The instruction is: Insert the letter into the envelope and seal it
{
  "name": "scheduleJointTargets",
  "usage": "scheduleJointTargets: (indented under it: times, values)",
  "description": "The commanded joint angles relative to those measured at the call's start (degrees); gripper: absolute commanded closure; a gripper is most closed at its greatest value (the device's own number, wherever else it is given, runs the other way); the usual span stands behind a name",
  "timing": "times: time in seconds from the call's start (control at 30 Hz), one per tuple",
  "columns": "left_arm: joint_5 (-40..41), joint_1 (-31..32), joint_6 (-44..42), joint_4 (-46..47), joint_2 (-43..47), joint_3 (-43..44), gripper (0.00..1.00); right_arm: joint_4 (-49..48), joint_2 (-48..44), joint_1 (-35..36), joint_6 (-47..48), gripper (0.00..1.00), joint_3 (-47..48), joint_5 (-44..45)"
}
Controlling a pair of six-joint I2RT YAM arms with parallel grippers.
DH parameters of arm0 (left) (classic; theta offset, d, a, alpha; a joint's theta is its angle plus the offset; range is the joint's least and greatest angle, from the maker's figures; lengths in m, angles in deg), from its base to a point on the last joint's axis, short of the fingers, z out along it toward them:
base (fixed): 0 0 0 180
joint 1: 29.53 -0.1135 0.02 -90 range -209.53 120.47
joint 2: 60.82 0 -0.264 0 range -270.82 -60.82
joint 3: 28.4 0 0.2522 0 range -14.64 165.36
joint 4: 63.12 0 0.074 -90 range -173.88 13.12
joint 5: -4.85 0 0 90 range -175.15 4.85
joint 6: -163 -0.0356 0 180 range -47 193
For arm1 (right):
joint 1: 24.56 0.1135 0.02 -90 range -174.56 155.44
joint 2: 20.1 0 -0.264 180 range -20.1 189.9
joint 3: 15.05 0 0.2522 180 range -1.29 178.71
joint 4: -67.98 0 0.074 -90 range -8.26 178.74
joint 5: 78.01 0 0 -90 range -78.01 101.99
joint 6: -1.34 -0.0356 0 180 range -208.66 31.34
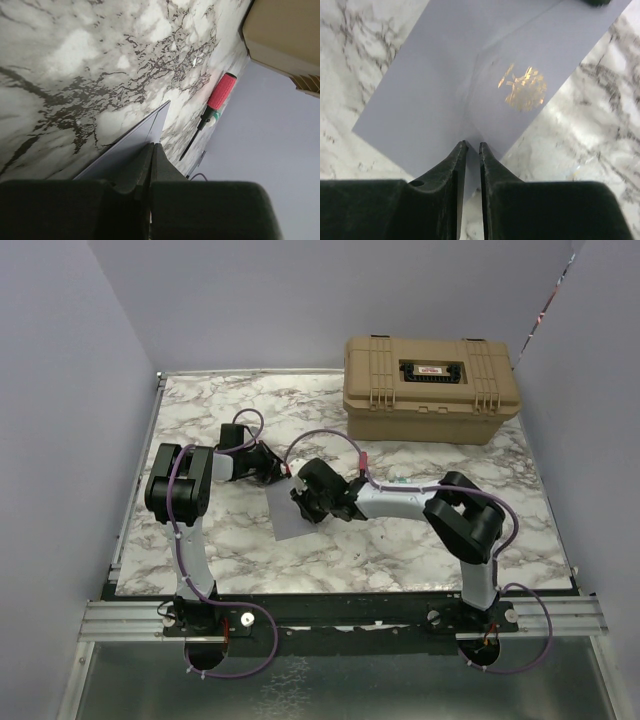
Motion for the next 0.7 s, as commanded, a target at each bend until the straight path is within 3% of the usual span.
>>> scheduleJointTargets:
  times: [0.0,0.27,0.5,0.67]
  values:
    - [15.04,-0.39,-6.00,-10.60,-5.65,-1.76,1.00,17.98,-0.06,1.09,-2.35,0.83,-6.11,-4.27]
    - [11.73,0.68,-8.57,-11.66,0.34,2.74,0.97,19.14,-10.48,-0.23,-8.50,0.81,-5.65,-0.47]
    - [11.37,1.88,-12.58,-17.44,10.58,7.99,0.56,20.35,-19.31,-4.47,-17.15,0.66,-4.38,13.26]
    - [17.48,1.99,-16.41,-22.04,19.21,6.94,0.33,23.74,-24.72,-13.19,-22.34,0.50,-6.15,21.13]
